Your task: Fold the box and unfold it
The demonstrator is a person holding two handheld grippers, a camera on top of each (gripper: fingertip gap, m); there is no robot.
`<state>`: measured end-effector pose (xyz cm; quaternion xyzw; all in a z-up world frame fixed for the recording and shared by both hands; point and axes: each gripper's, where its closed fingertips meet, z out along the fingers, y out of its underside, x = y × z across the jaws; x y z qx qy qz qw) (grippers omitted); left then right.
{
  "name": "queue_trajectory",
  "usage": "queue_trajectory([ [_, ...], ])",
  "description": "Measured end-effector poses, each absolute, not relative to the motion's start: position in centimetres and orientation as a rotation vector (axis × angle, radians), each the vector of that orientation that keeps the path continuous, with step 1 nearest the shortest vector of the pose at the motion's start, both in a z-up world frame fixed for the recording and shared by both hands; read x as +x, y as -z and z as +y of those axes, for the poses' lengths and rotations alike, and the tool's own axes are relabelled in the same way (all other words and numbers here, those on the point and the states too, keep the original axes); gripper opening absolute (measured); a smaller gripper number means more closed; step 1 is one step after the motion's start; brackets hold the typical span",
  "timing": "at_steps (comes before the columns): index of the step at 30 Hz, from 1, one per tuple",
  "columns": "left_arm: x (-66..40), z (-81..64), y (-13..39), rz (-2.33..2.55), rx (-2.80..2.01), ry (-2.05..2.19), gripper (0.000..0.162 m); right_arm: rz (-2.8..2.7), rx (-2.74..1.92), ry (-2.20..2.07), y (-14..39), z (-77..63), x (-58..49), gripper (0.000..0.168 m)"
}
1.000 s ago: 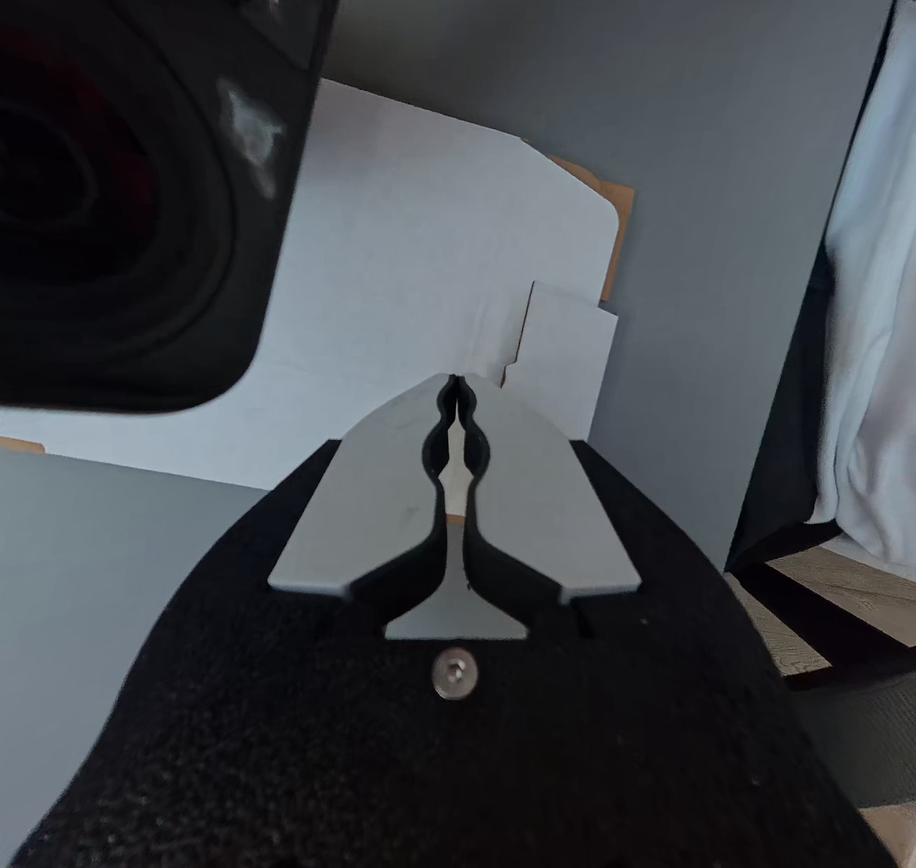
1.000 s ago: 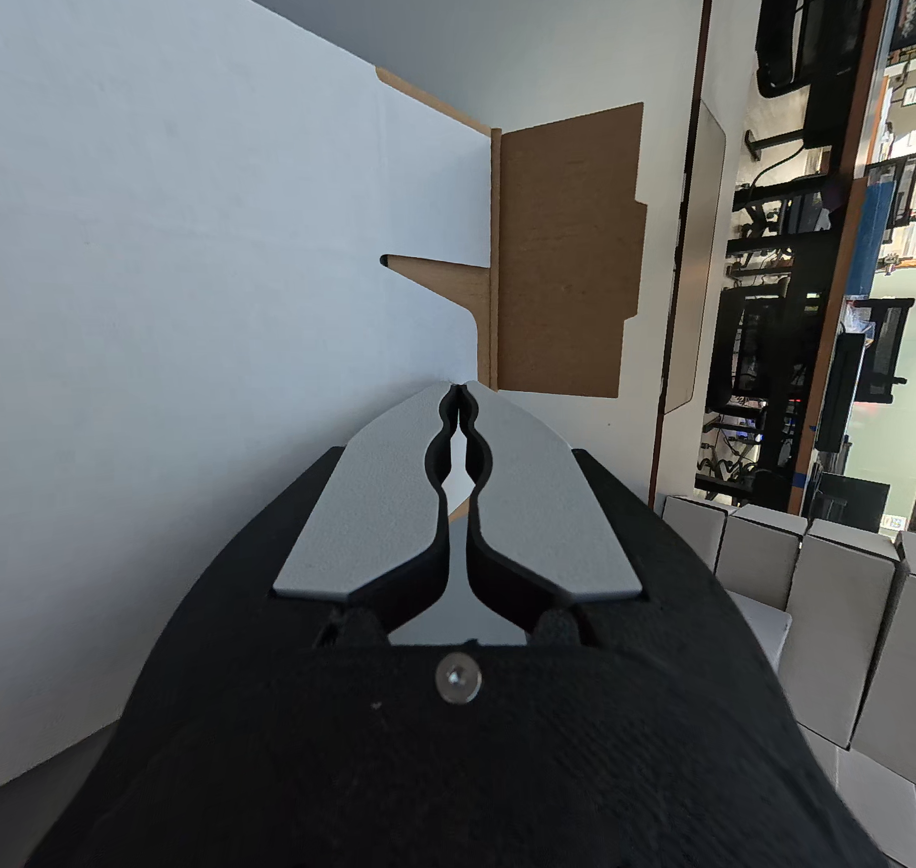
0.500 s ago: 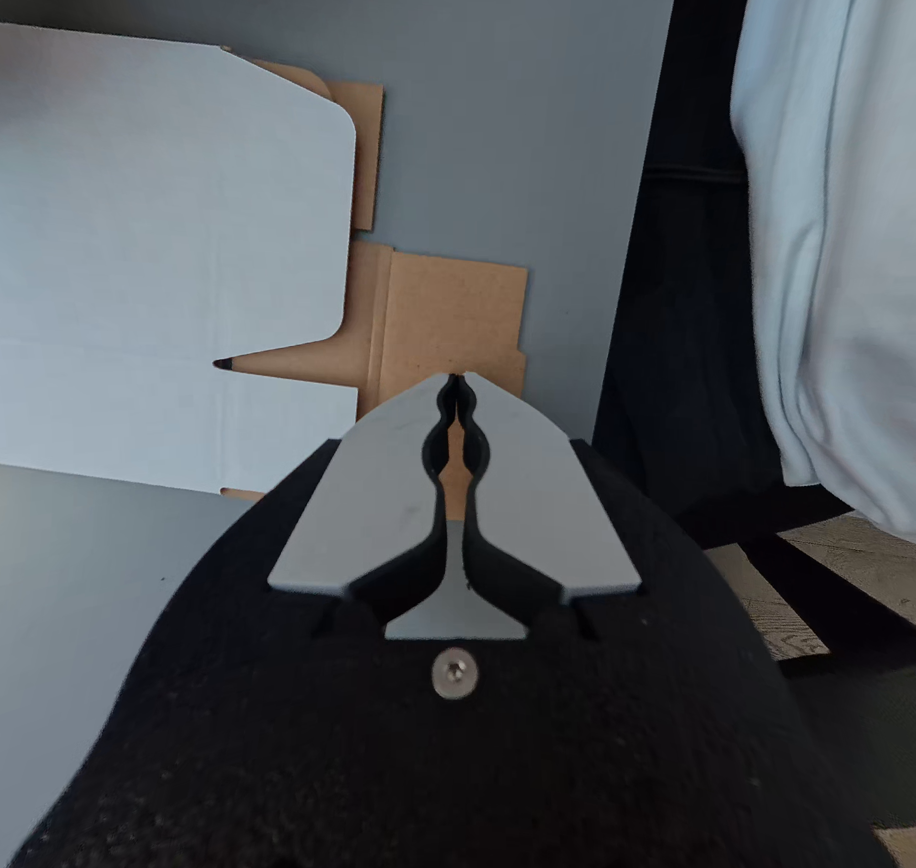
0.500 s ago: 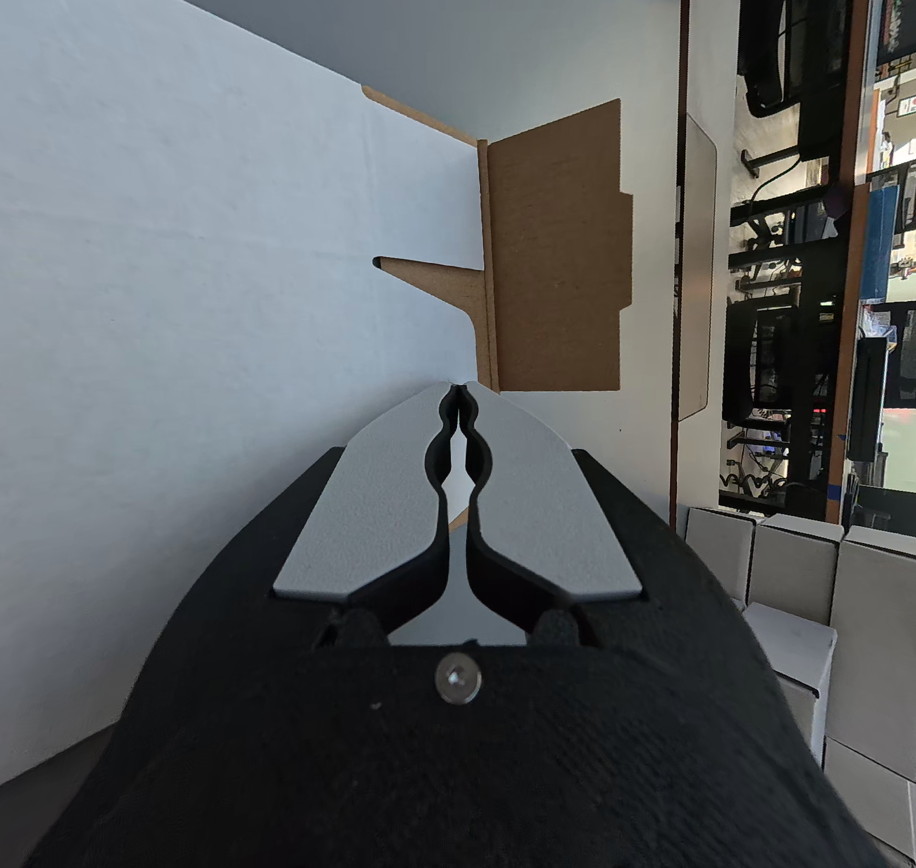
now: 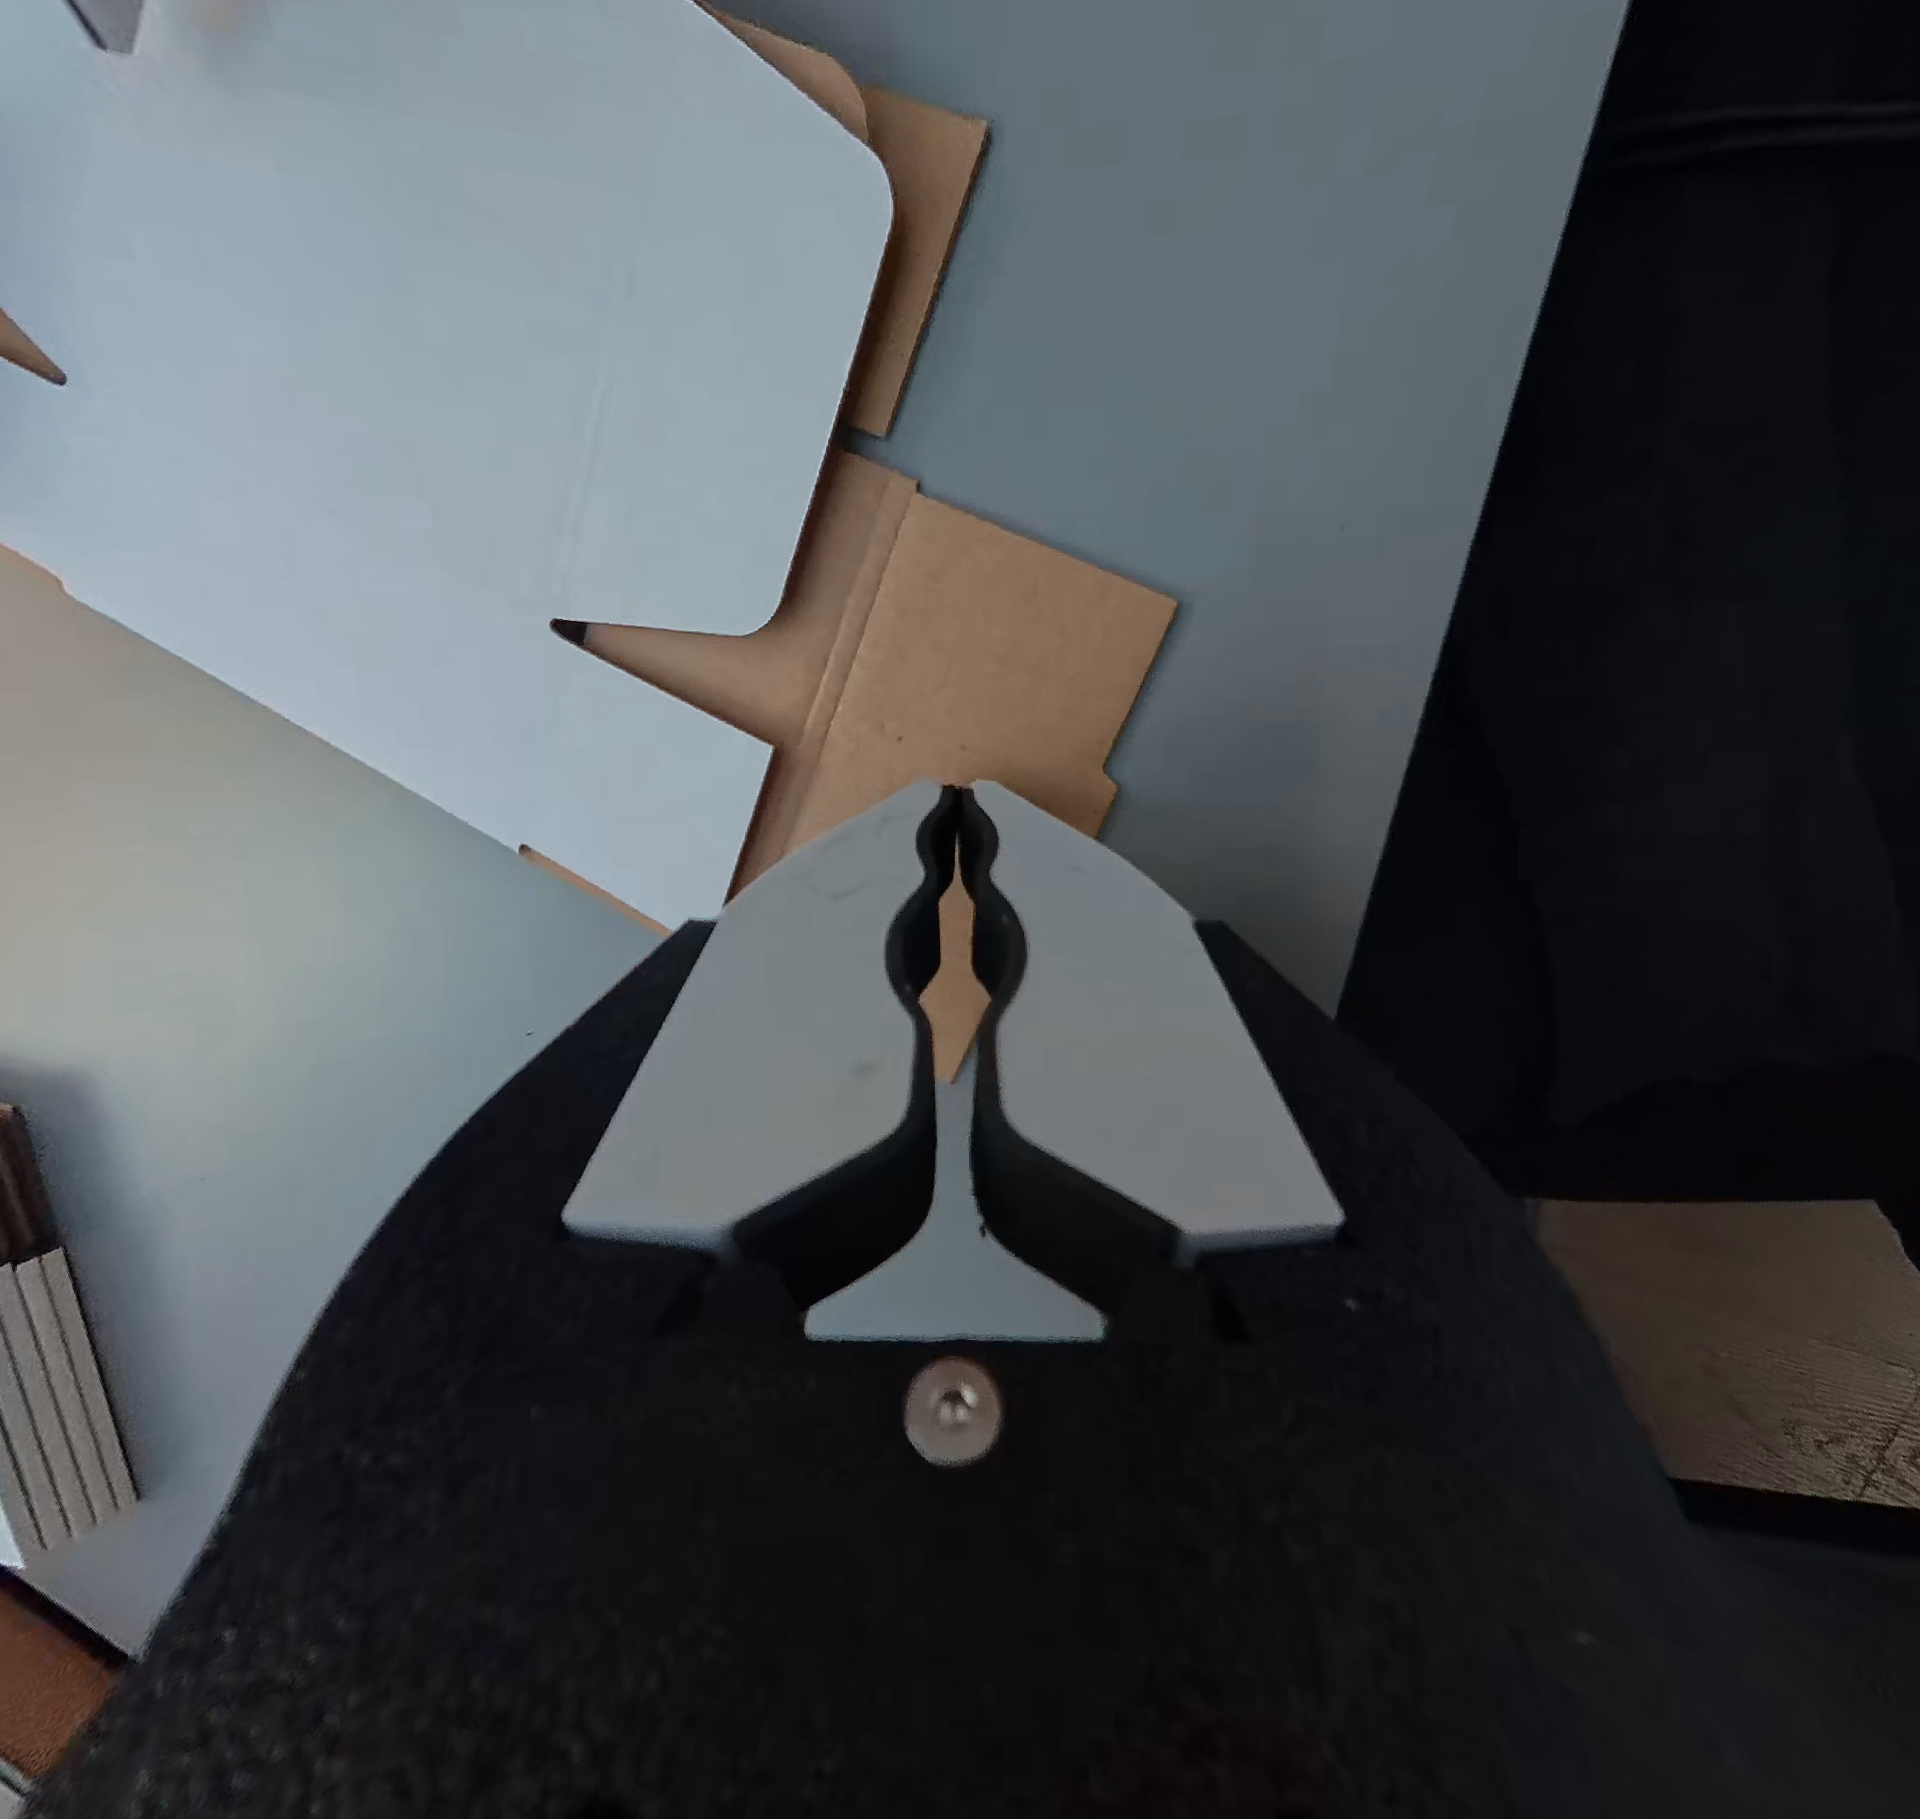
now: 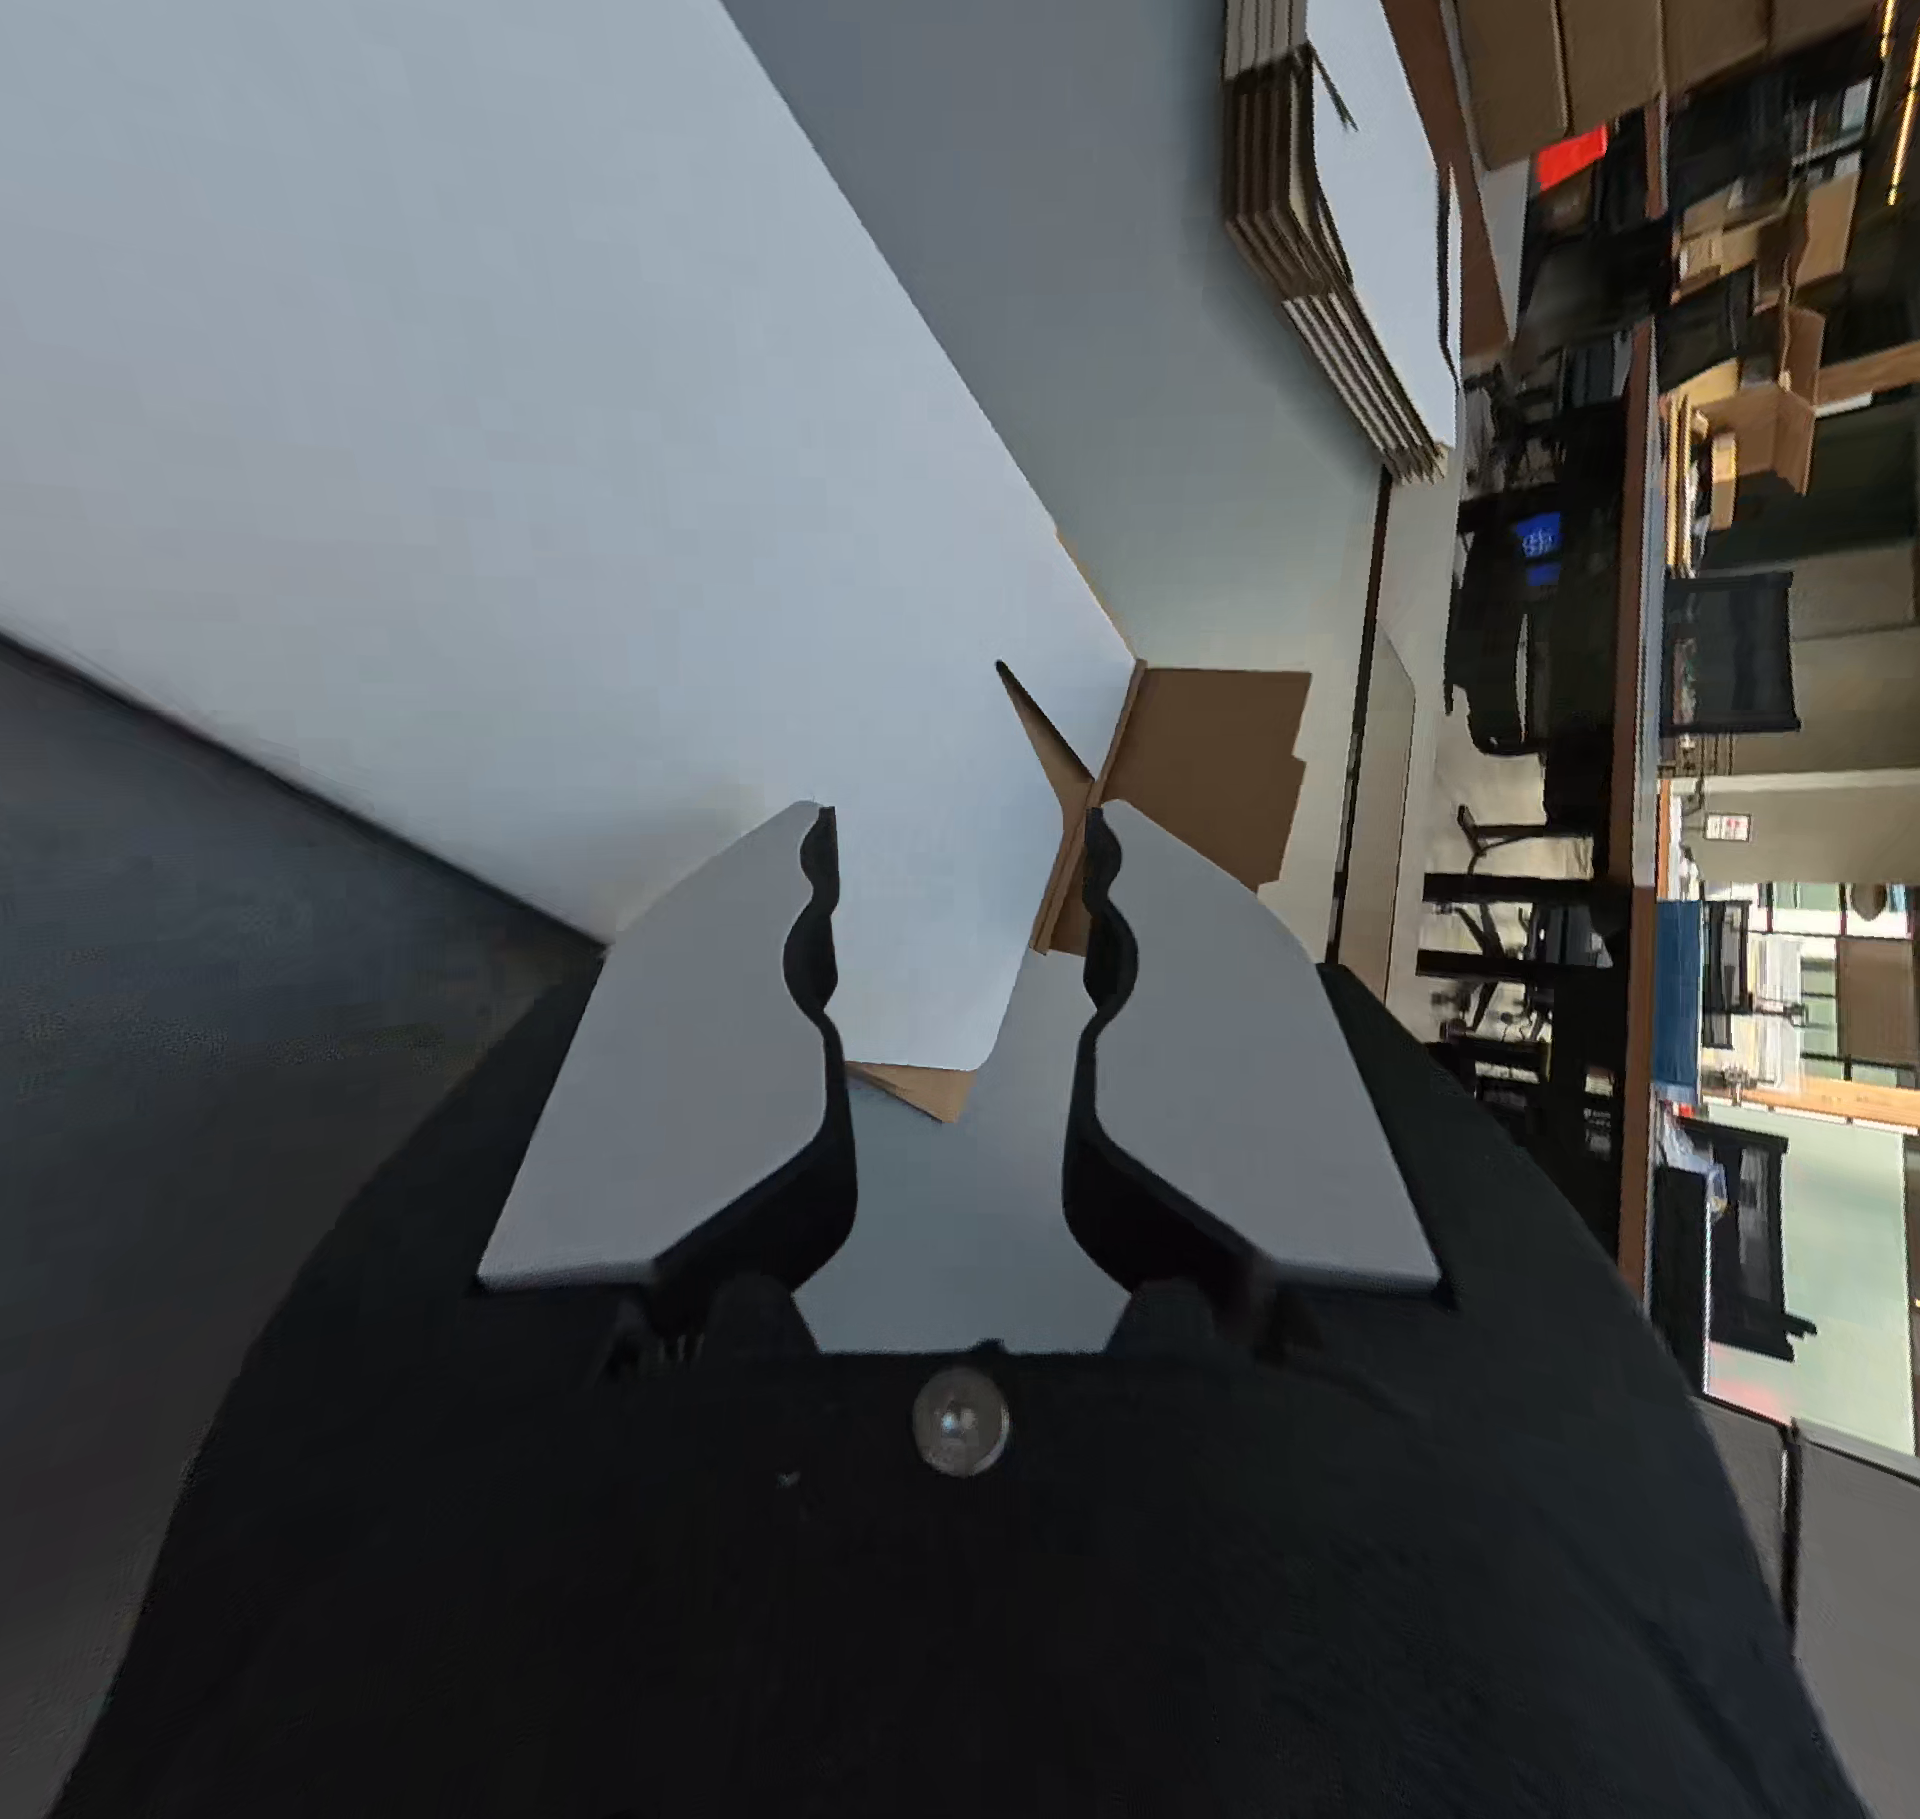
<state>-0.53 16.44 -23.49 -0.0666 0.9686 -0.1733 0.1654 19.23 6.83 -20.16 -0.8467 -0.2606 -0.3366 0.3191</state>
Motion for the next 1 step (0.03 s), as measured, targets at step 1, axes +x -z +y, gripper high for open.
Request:
queue_trajectory([
  [1,-0.32,16.64,23.5,2.75,-0.213,0.502,0.0,-0.759,-2.203,0.864,20.33,5.92,17.93,0.048],
])
